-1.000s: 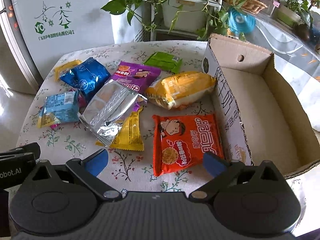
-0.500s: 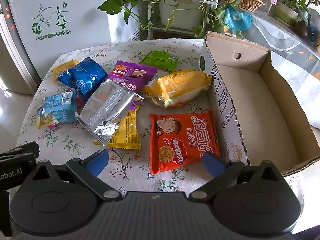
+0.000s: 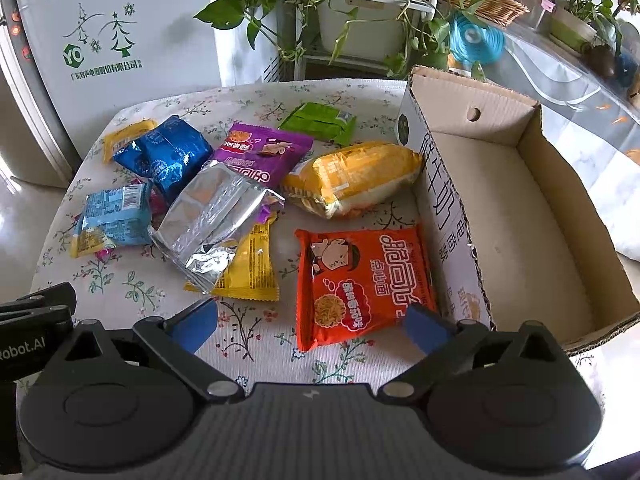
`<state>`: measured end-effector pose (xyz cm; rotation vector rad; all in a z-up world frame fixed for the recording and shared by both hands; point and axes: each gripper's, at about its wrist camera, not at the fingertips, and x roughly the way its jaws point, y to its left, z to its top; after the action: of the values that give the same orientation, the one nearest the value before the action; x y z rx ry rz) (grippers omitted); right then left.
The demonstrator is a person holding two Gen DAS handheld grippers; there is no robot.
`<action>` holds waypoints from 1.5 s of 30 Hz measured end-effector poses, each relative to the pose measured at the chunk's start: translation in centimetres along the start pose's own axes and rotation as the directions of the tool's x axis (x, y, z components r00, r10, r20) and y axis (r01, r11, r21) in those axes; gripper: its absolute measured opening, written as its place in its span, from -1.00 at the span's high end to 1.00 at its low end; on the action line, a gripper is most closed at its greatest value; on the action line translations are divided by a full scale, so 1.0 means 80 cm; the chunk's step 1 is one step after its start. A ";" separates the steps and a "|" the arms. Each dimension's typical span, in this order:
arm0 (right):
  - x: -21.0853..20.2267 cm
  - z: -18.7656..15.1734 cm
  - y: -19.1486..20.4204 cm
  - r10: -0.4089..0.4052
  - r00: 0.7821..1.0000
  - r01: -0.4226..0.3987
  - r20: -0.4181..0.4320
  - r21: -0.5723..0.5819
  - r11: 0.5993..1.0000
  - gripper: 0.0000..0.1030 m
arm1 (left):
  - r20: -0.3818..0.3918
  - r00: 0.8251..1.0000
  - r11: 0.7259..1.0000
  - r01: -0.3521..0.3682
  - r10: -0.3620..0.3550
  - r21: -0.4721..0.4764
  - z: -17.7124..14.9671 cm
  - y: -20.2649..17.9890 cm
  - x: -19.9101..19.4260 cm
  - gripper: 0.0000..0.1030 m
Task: Organize snacks
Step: 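Move the left tool toward the light blue packet while the right tool approaches the silver foil bag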
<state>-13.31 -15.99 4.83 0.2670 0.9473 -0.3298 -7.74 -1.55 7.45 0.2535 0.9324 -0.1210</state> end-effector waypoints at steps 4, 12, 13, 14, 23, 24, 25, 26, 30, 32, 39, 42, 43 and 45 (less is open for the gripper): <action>0.000 0.001 0.000 -0.004 1.000 0.004 0.001 -0.002 1.000 -0.99 | -0.003 1.000 1.000 0.004 -0.004 -0.003 0.000 0.000 0.002 -0.97; 0.005 0.000 0.003 -0.006 1.000 0.006 -0.004 -0.011 1.000 -0.99 | -0.019 1.000 1.000 0.011 -0.011 -0.013 -0.001 0.003 0.008 -0.96; 0.005 0.000 0.003 -0.006 1.000 0.006 -0.005 -0.013 1.000 -0.99 | -0.022 1.000 1.000 0.013 -0.013 -0.015 -0.002 0.003 0.009 -0.96; 0.007 -0.001 0.003 -0.007 1.000 0.006 -0.009 -0.015 1.000 -0.99 | -0.026 1.000 1.000 0.014 -0.015 -0.017 -0.003 0.003 0.011 -0.96; 0.015 -0.005 0.002 0.018 0.999 -0.018 -0.036 0.002 1.000 -0.99 | -0.047 0.998 0.998 0.050 -0.052 -0.048 -0.010 0.009 0.021 -0.96; 0.016 -0.006 0.002 0.020 0.999 -0.020 -0.038 0.003 1.000 -0.99 | -0.050 0.997 0.997 0.055 -0.058 -0.051 -0.011 0.010 0.022 -0.96; 0.017 -0.006 0.002 0.024 0.999 -0.024 -0.042 0.005 1.000 -0.99 | -0.053 0.997 0.997 0.059 -0.061 -0.054 -0.012 0.010 0.023 -0.96; 0.018 -0.006 0.002 0.028 0.999 -0.028 -0.045 0.007 1.000 -0.99 | -0.055 0.996 0.996 0.063 -0.066 -0.057 -0.013 0.011 0.024 -0.96; 0.020 -0.007 0.000 0.042 0.998 -0.041 -0.051 0.016 0.999 -0.99 | -0.056 0.995 0.995 0.080 -0.084 -0.068 -0.015 0.013 0.027 -0.96; 0.021 -0.007 -0.002 0.056 0.997 -0.055 -0.052 0.027 0.998 -0.99 | -0.050 0.994 0.993 0.092 -0.096 -0.067 -0.016 0.014 0.028 -0.96; 0.013 0.001 -0.017 0.149 0.989 -0.148 -0.012 0.059 0.987 -0.99 | -0.015 0.990 0.987 0.135 -0.137 -0.085 -0.001 0.025 0.029 -0.96; 0.006 0.005 -0.023 0.213 0.977 -0.212 0.004 0.065 0.975 -0.99 | 0.008 0.991 0.988 0.136 -0.136 -0.072 0.010 0.032 0.030 -0.96; 0.004 0.007 -0.024 0.229 0.973 -0.229 0.012 0.059 0.972 -0.99 | 0.018 0.990 0.988 0.141 -0.141 -0.068 0.014 0.035 0.030 -0.96; -0.001 0.010 -0.026 0.238 0.971 -0.239 0.027 0.044 0.970 -0.99 | 0.027 0.987 0.985 0.158 -0.156 -0.068 0.021 0.041 0.032 -0.96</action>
<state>-13.55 -18.17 5.15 0.4158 0.8759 -0.1337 -4.21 1.20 6.91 0.1130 0.9325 -0.2356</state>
